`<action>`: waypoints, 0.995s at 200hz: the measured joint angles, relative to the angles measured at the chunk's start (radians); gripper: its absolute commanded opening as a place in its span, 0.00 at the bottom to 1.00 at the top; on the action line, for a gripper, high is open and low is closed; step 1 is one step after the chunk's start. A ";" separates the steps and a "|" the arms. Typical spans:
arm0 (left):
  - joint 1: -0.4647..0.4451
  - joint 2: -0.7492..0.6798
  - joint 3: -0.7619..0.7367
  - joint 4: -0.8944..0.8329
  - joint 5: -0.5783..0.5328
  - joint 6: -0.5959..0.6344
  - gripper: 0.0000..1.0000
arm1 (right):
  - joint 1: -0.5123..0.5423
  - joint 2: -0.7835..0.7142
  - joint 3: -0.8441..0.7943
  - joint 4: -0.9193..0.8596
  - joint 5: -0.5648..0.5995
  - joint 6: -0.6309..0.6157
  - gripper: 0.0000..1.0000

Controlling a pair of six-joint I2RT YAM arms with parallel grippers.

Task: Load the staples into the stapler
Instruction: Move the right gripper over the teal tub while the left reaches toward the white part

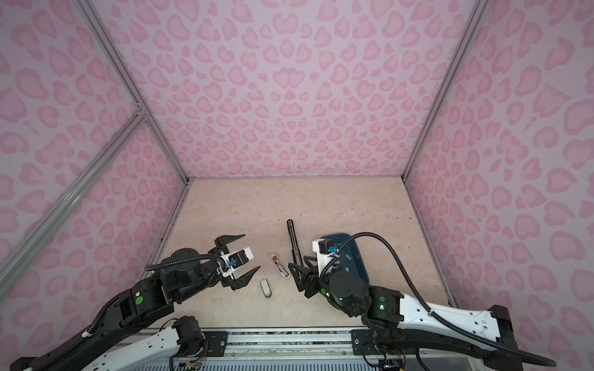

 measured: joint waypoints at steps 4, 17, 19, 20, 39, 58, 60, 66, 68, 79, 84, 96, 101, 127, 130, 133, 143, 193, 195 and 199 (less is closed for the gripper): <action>0.000 0.012 0.015 -0.012 0.016 -0.005 0.98 | -0.011 -0.008 0.021 -0.021 0.006 -0.006 0.65; 0.000 0.057 0.066 -0.057 0.071 -0.023 0.98 | -0.077 -0.023 0.087 -0.077 0.022 -0.031 0.67; 0.000 0.064 0.073 -0.063 0.078 -0.026 0.97 | -0.096 -0.021 0.097 -0.084 0.023 -0.034 0.67; 0.000 0.066 0.076 -0.066 0.080 -0.026 0.98 | -0.106 -0.019 0.104 -0.089 0.023 -0.039 0.67; -0.002 0.122 0.126 -0.124 0.102 -0.005 0.98 | -0.280 0.021 0.158 -0.123 0.004 -0.077 0.69; -0.006 0.176 0.159 -0.174 0.068 0.071 0.93 | -0.476 0.063 0.127 -0.108 -0.068 -0.089 0.66; -0.008 0.184 0.164 -0.185 0.058 0.083 0.92 | -0.502 0.068 0.116 -0.105 -0.084 -0.085 0.64; -0.013 0.201 0.175 -0.198 0.038 0.108 0.88 | -0.543 0.079 0.099 -0.101 -0.108 -0.074 0.63; -0.016 0.209 0.181 -0.207 0.027 0.123 0.87 | -0.563 0.086 0.088 -0.094 -0.126 -0.068 0.63; -0.031 0.244 0.203 -0.245 -0.012 0.207 0.86 | -0.616 0.120 0.033 -0.059 -0.182 -0.051 0.65; -0.039 0.257 0.211 -0.261 -0.025 0.240 0.87 | -0.626 0.135 0.005 -0.043 -0.201 -0.048 0.67; -0.061 0.294 0.218 -0.304 -0.074 0.335 0.88 | -0.634 0.170 -0.043 -0.011 -0.227 -0.049 0.66; -0.068 0.307 0.218 -0.321 -0.094 0.370 0.88 | -0.640 0.187 -0.052 -0.005 -0.234 -0.049 0.65; -0.108 0.374 0.156 -0.342 -0.211 0.523 0.84 | -0.645 0.264 -0.045 0.016 -0.253 -0.052 0.65; -0.113 0.378 0.146 -0.343 -0.216 0.540 0.84 | -0.643 0.267 -0.043 0.021 -0.256 -0.054 0.65; -0.121 0.386 0.131 -0.346 -0.215 0.557 0.83 | -0.640 0.271 -0.042 0.026 -0.260 -0.055 0.65; -0.141 0.402 0.084 -0.346 -0.210 0.611 0.81 | -0.635 0.277 -0.043 0.036 -0.275 -0.062 0.65; -0.173 0.397 -0.060 -0.314 -0.197 0.793 0.81 | -0.637 0.234 -0.073 0.064 -0.223 -0.081 0.66; -0.173 0.396 -0.063 -0.314 -0.196 0.798 0.81 | -0.637 0.229 -0.076 0.066 -0.221 -0.082 0.66; -0.174 0.393 -0.072 -0.314 -0.188 0.810 0.81 | -0.637 0.221 -0.080 0.066 -0.219 -0.085 0.66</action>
